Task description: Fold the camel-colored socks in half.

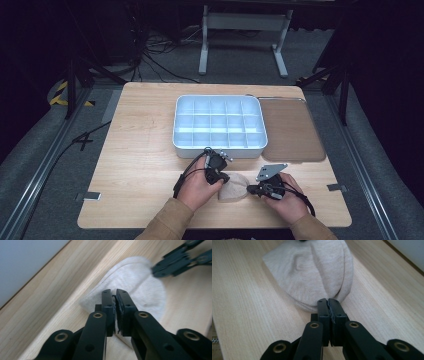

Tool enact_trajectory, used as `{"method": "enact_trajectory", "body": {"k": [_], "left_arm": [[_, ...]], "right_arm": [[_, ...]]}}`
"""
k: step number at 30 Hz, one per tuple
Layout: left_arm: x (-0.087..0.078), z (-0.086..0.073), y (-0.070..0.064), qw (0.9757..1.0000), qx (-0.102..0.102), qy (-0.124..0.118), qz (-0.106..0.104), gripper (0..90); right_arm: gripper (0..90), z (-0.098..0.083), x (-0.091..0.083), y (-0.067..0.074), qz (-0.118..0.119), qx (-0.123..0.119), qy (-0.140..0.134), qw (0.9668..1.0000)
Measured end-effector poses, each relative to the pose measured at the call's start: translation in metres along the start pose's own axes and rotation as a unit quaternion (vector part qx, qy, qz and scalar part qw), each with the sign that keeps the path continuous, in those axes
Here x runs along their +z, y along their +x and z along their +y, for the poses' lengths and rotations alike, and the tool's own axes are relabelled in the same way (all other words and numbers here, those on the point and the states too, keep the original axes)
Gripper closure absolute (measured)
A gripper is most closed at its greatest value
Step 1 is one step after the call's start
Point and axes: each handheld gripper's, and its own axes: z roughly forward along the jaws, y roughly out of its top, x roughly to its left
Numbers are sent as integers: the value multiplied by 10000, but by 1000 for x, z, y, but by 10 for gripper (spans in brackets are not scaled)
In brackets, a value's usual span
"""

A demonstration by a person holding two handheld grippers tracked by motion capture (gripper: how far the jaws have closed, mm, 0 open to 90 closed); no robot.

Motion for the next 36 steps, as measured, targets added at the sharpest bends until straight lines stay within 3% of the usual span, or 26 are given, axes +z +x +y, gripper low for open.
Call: {"method": "enact_trajectory", "body": {"k": [4, 11, 19, 24, 29, 36], "left_arm": [[-21, -4, 3, 9997, 3, -241, -21, 812], [-37, -12, 5, 9996, -38, -296, -11, 787], [-50, -20, 6, 9999, 127, -57, -86, 776], [-52, -24, 9, 9999, 77, 132, -31, 764], [-49, -31, 15, 9994, -101, 325, -1, 759], [-41, -34, 19, 9986, -140, 510, -61, 756]], "right_arm": [[890, 1, -1, -1, -57, -4, -41, 10000], [893, 5, -10, -2, -67, 42, -216, 9997], [895, 17, -20, 2, 64, 47, -456, 9989], [895, 30, -21, 2, 188, 134, -584, 9980], [894, 39, -11, 7, 354, 137, -636, 9973], [894, 46, 9, 11, 530, 198, -567, 9968]]}}
